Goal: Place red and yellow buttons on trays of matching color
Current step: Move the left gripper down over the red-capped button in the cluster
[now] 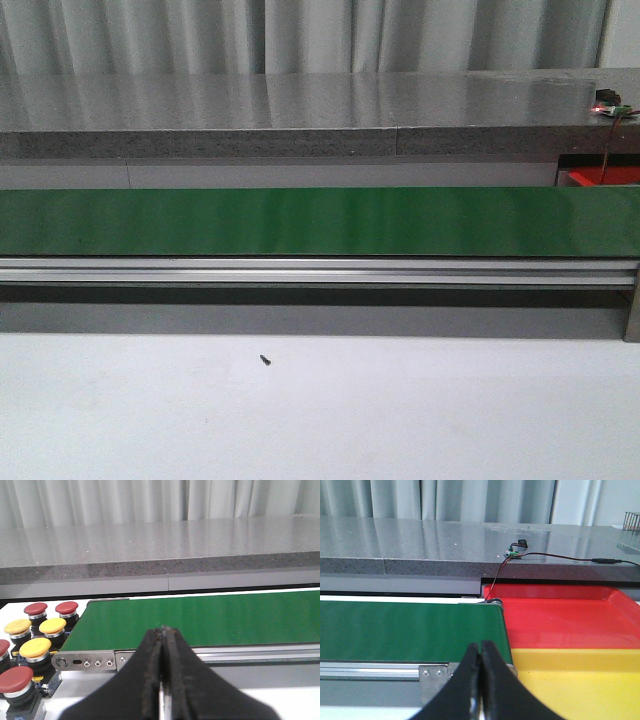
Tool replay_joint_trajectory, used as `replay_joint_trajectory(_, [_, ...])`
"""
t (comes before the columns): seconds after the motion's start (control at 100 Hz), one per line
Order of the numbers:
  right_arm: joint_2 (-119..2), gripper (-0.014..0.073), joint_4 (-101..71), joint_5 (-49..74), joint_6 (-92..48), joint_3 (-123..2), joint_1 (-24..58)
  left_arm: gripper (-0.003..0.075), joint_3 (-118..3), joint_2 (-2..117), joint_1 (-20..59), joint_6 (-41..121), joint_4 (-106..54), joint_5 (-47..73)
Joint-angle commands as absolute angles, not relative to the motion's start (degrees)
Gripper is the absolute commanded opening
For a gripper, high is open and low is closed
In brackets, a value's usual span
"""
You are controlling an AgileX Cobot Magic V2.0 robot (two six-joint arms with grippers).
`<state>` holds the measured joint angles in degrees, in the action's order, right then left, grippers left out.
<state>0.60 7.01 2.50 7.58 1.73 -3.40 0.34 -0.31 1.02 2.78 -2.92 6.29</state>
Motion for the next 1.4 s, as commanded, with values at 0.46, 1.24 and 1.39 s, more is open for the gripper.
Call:
replay_joint_trajectory(0.46, [1.6,-0.0122,7.2,-1.8,7.6,0.6,-3.2,-0.0020,-4.5,-1.8,0.6,2.6,-3.4,1.9])
replay_joint_trajectory(1.24, [1.6,-0.0122,7.2,-1.8,7.6,0.6,-3.2,-0.0020,-32.0,32.8,-14.2,-5.6,-3.3,24.7])
replay_joint_trajectory(1.39, [1.6,-0.0122,7.2,-1.8,7.6,0.6,-3.2,-0.0018,-34.9,41.0,-18.1,-5.6,-3.3,25.2])
